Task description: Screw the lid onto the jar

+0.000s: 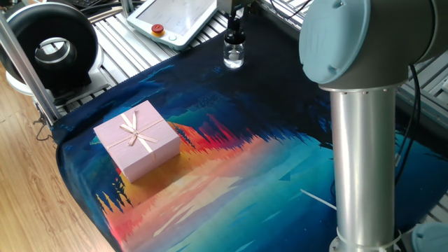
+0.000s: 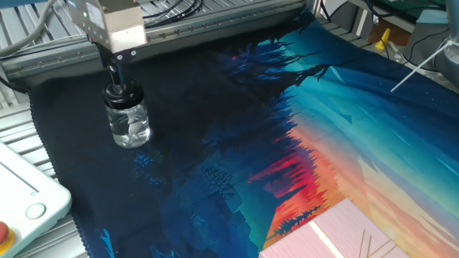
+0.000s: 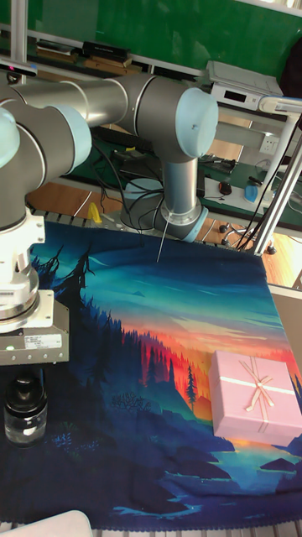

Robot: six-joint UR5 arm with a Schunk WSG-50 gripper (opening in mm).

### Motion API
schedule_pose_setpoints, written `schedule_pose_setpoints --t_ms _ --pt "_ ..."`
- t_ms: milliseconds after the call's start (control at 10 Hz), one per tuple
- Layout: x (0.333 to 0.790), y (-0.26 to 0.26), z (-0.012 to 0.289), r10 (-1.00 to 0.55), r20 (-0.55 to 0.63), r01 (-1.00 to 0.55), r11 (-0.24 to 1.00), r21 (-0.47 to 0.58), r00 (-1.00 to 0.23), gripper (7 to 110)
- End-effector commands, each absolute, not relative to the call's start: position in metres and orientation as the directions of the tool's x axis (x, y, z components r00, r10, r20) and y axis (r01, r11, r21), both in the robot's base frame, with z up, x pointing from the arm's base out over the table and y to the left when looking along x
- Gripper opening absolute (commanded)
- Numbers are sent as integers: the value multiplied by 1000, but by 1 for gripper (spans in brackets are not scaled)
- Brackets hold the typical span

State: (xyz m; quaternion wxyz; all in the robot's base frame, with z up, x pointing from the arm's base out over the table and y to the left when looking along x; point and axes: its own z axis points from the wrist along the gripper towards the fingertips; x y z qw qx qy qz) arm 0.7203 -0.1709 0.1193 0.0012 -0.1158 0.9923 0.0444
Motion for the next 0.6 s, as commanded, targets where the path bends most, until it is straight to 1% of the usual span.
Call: schedule_pose_setpoints --t_ms 0,300,500 --pt "718 -172 122 -475 -34 -476 877 62 -879 44" --pt "702 -155 123 -587 -48 -589 804 80 -808 44" --pt "703 -157 119 -655 -50 -657 752 44 -754 44"
